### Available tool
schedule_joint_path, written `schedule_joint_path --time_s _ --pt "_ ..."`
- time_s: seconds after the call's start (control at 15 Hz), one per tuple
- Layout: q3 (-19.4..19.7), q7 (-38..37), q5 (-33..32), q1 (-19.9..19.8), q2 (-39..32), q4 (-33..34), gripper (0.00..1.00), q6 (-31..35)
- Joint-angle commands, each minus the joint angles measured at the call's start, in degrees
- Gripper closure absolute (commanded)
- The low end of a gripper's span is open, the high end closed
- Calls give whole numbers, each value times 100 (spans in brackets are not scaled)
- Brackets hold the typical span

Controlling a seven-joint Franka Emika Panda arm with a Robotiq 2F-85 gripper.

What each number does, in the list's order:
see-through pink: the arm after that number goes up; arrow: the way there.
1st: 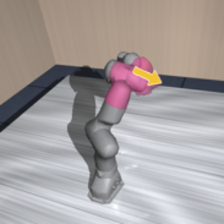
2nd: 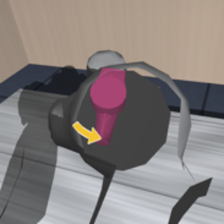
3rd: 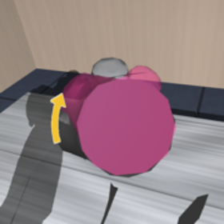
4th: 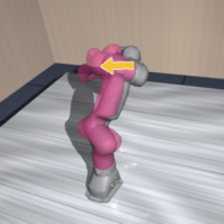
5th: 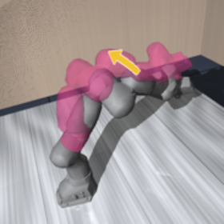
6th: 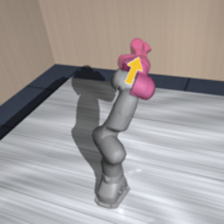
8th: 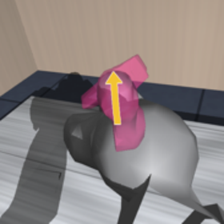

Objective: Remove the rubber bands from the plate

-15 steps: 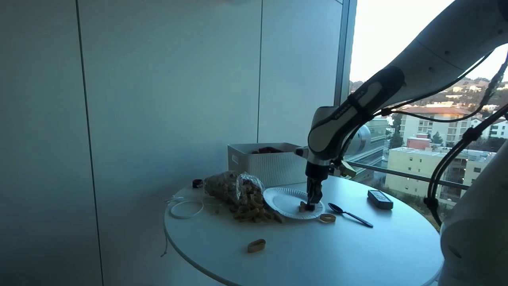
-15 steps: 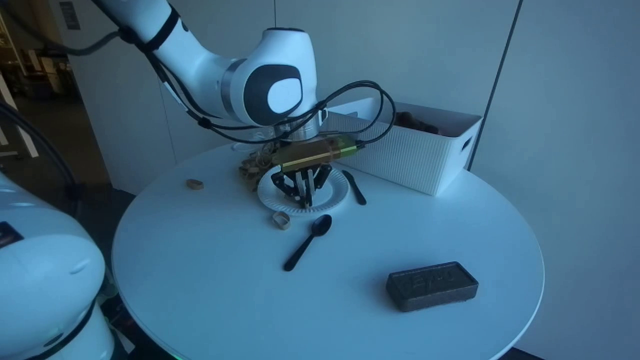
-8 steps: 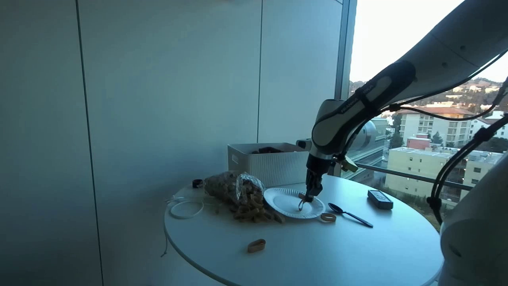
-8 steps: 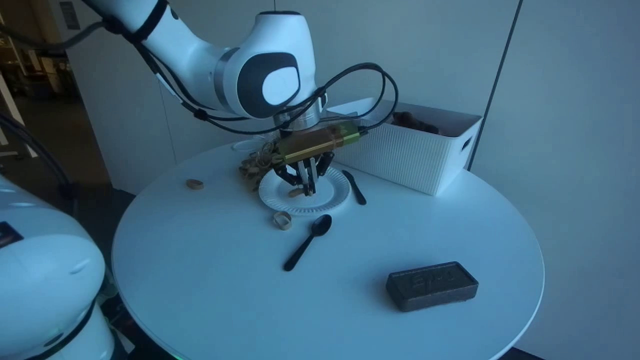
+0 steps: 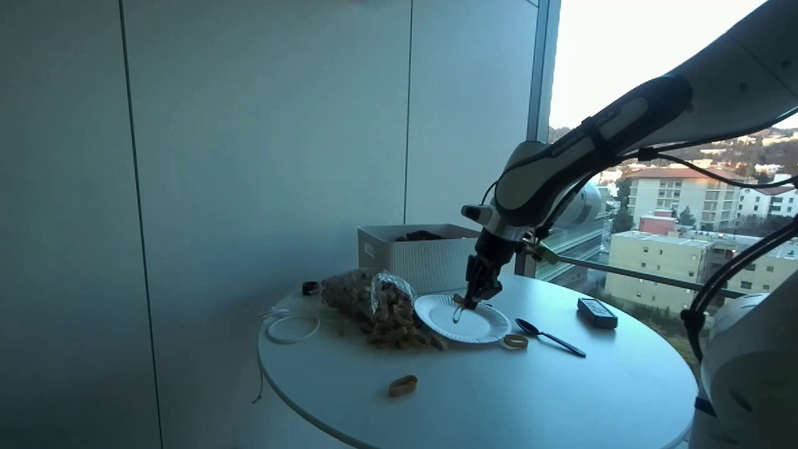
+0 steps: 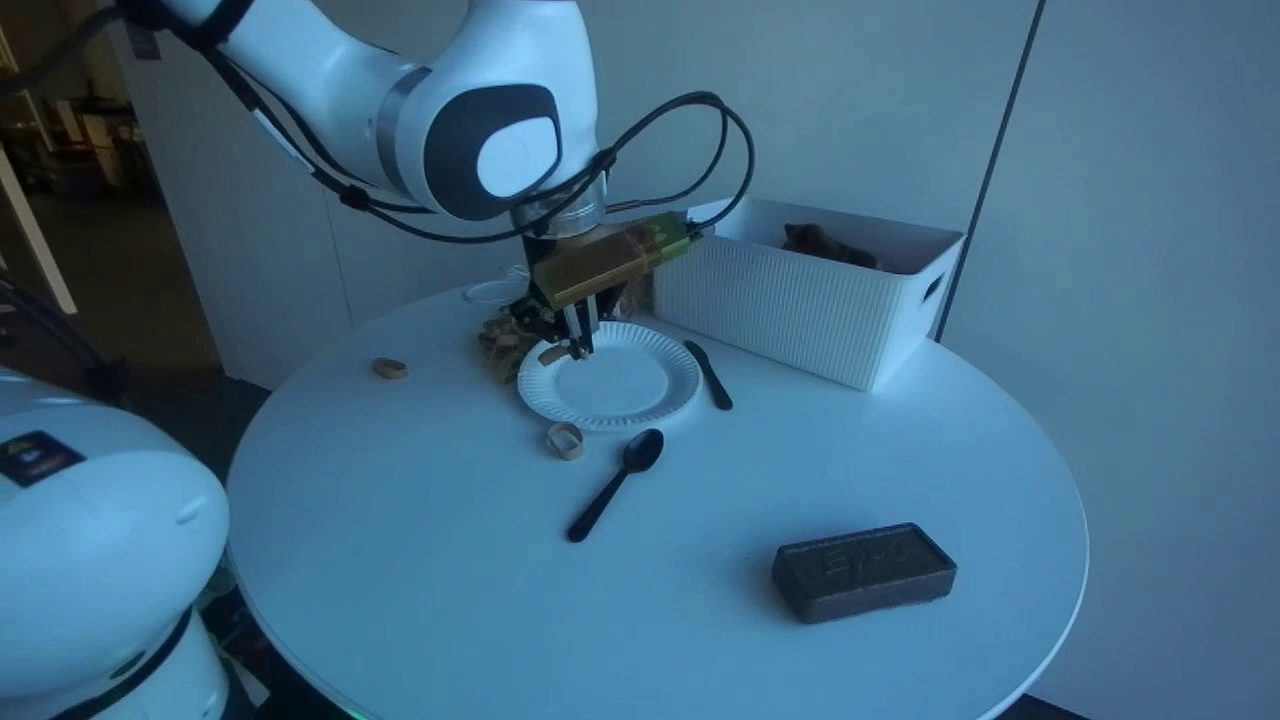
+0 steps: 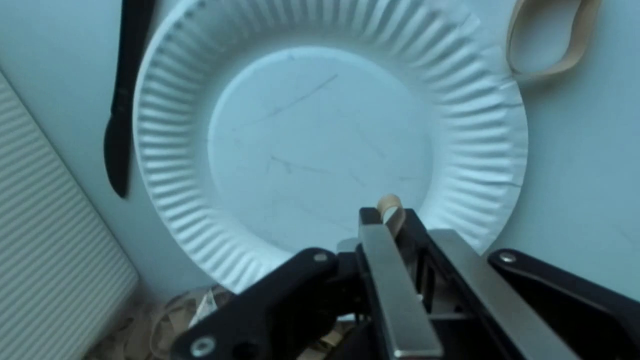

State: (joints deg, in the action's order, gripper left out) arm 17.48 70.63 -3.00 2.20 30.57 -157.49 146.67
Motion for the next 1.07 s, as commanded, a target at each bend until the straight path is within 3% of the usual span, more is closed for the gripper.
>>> schedule_joint_path --time_s 0.0,0.53,1.0 --pt "-102 401 256 394 298 8 83 -41" --pt "-755 201 199 910 163 20 83 123" --pt "-1055 88 196 1144 -325 254 83 239"
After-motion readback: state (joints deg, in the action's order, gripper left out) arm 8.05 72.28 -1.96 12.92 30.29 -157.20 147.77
